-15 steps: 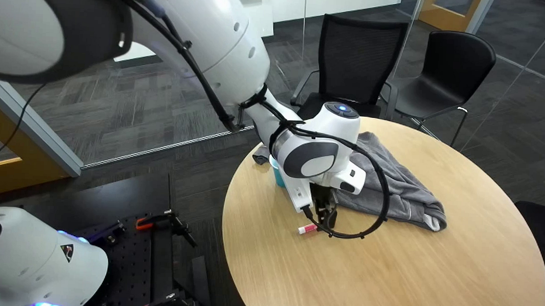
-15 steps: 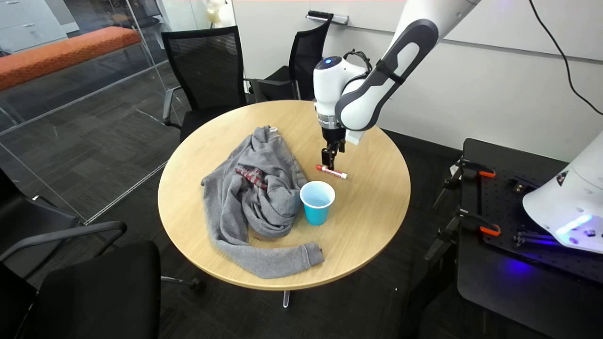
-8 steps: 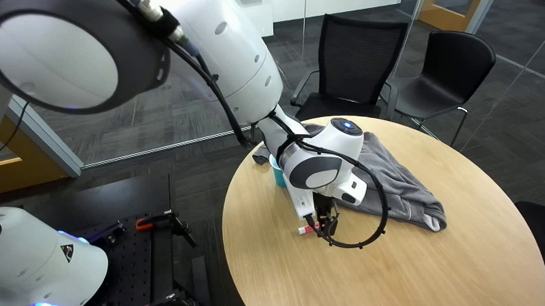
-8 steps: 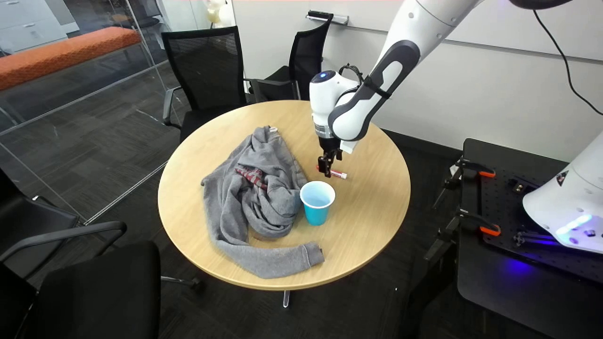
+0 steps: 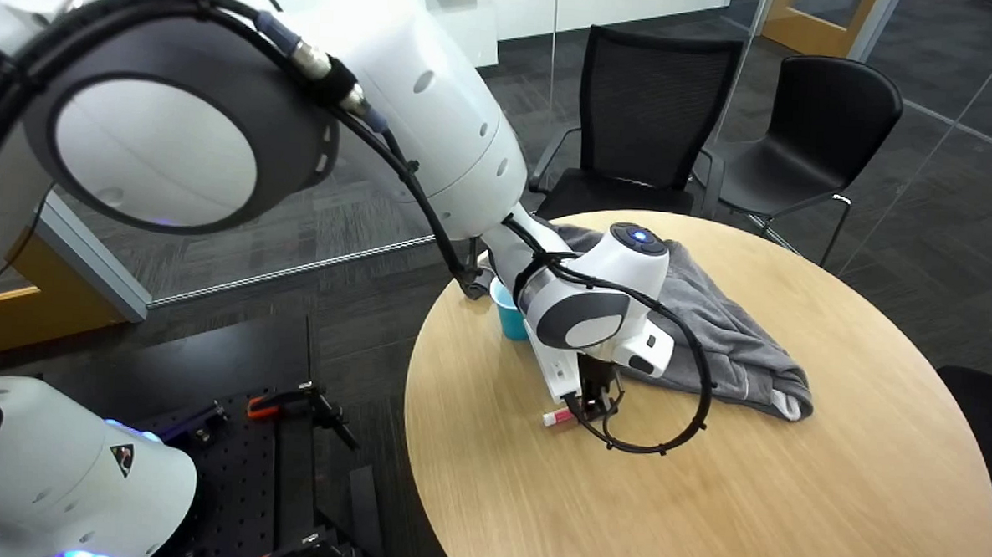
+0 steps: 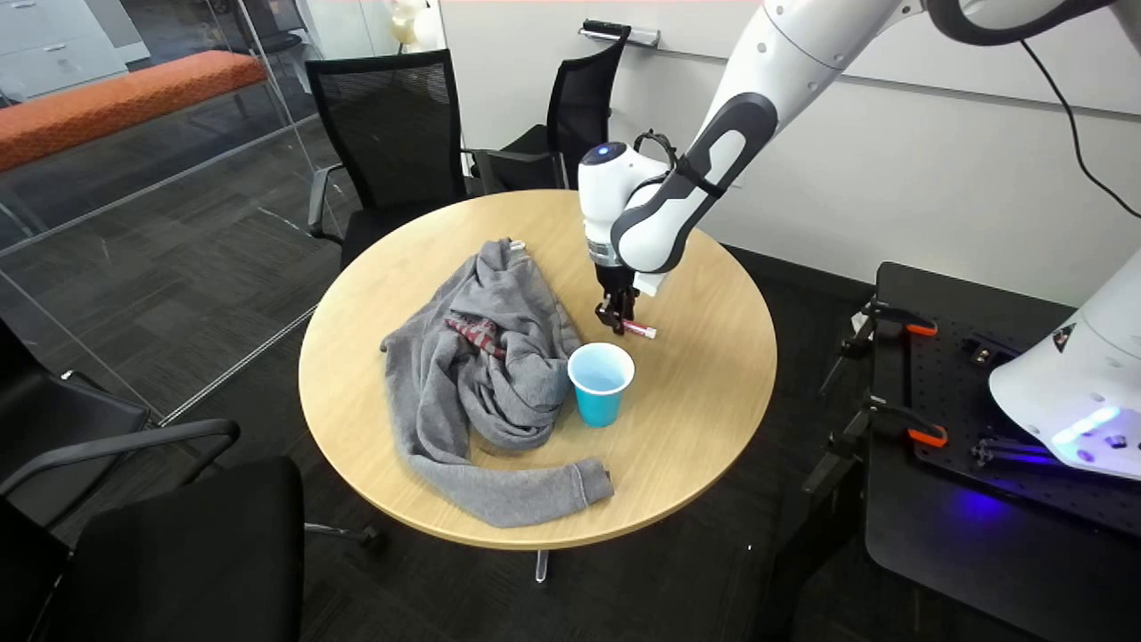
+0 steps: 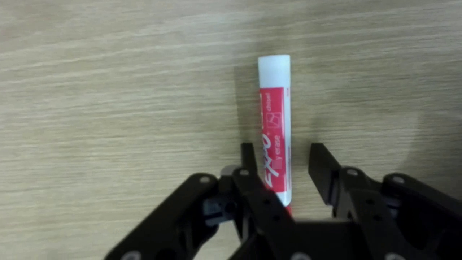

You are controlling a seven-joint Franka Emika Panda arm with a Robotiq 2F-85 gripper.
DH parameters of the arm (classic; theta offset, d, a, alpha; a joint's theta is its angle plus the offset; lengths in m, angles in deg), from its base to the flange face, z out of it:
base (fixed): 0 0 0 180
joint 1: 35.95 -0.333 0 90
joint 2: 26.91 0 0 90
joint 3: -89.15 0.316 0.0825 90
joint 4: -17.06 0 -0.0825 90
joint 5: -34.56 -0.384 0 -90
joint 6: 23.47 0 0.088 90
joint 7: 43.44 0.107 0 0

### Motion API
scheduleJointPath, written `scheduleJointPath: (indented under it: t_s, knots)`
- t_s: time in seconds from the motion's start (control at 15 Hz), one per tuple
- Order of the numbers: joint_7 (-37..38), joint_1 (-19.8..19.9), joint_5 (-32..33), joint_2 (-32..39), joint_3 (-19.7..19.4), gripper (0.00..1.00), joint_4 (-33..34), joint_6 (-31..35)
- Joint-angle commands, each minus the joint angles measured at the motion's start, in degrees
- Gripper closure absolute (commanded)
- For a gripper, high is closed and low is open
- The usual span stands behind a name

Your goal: Pick up the pen from the table and put it in the light blue cup.

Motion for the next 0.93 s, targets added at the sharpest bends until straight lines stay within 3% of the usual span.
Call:
scheduleJointPath:
  t_s: [0.0,0.13,0.27,0.87]
  knots:
    - [-2.2,0.7,-1.8,0.8,0.3,0.88,2.3,-1.7]
    - [-1.9,0.7,-2.1,0.3,0.3,0.99,2.1,-2.0]
    - [-1.6,1.0,-3.2,-1.3,0.7,0.95,0.8,-2.9]
    - [8.5,-1.7,-5.6,-17.0,-2.8,0.95,-9.4,-13.5]
